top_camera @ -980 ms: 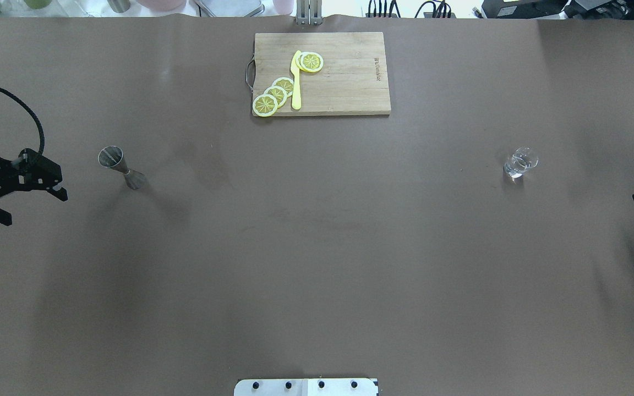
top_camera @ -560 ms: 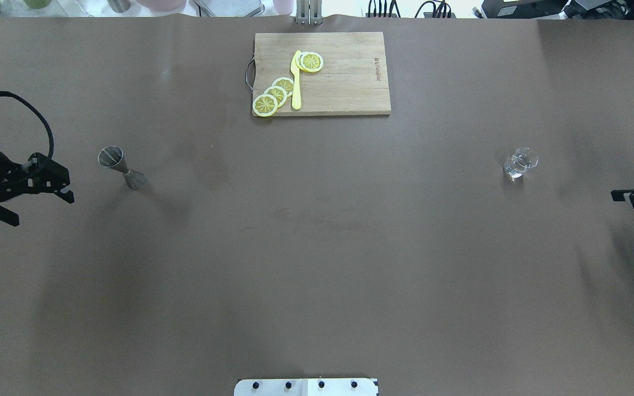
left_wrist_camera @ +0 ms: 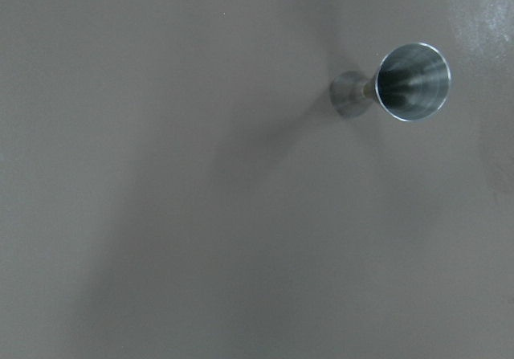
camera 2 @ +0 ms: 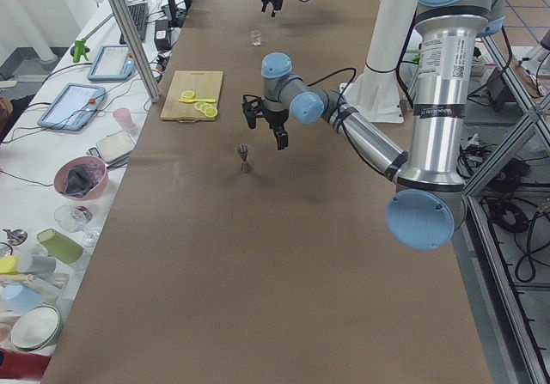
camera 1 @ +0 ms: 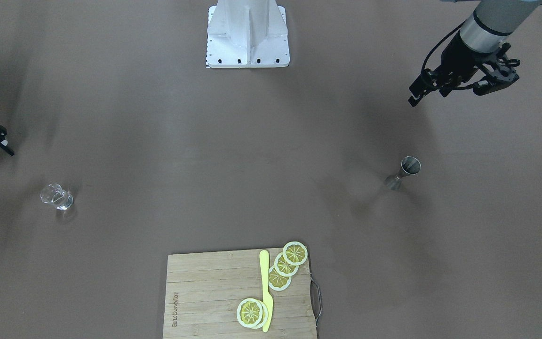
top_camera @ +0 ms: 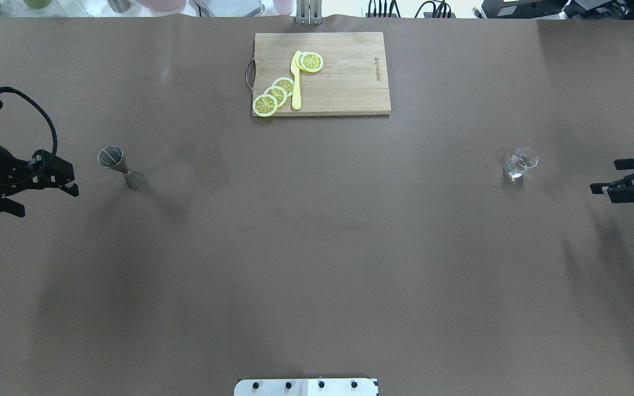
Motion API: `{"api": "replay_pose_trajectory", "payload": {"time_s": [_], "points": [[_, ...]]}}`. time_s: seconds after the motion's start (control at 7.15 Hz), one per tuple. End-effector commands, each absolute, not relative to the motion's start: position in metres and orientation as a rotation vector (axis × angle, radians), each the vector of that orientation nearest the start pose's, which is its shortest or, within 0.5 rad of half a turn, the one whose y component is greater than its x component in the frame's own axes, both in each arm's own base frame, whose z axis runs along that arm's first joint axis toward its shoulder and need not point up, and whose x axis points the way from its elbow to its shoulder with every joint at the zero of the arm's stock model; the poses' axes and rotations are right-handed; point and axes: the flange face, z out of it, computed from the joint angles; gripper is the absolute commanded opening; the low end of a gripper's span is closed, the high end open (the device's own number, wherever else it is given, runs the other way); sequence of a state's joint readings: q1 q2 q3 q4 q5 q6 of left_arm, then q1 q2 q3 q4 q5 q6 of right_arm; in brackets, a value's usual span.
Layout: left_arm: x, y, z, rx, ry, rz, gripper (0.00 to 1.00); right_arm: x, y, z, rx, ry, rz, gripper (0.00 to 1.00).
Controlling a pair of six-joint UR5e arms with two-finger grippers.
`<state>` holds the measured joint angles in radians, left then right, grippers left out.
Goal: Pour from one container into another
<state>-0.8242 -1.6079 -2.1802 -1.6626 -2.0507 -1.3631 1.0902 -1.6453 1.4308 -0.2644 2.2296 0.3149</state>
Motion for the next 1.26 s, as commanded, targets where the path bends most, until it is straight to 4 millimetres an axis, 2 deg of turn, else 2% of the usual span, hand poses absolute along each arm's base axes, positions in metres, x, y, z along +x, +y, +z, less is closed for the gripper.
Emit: {"api": "replay_pose_trajectory", "payload": {"time_s": [0.0, 0.14, 0.28, 0.42, 0.56, 0.7, 0.84, 1.12], "points": [[0.279, -0.388, 0.34, 0.088, 0.859, -0.496, 0.98, -0.166, -0.45, 0.617, 0.787, -0.929, -0.604, 1.0], [0.284, -0.386, 0.339, 0.107, 0.862, -0.489, 0.98, -0.173, -0.45, 0.615, 0.794, -0.927, -0.622, 1.0], [0.305, -0.376, 0.338, 0.234, 0.815, -0.486, 0.98, -0.18, -0.454, 0.612, 0.805, -0.924, -0.644, 1.0], [0.336, -0.356, 0.339, 0.383, 0.762, -0.474, 0.98, -0.189, -0.467, 0.612, 0.81, -0.925, -0.658, 1.0], [0.354, -0.344, 0.343, 0.425, 0.742, -0.496, 0.98, -0.198, -0.481, 0.607, 0.815, -0.934, -0.665, 1.0], [0.367, -0.338, 0.35, 0.451, 0.735, -0.561, 0.98, -0.204, -0.49, 0.604, 0.839, -0.95, -0.675, 1.0], [0.381, -0.333, 0.359, 0.565, 0.692, -0.575, 0.98, -0.203, -0.489, 0.608, 0.833, -0.95, -0.676, 1.0], [0.399, -0.336, 0.372, 0.68, 0.64, -0.589, 0.97, -0.204, -0.49, 0.609, 0.828, -0.953, -0.671, 1.0]]}}
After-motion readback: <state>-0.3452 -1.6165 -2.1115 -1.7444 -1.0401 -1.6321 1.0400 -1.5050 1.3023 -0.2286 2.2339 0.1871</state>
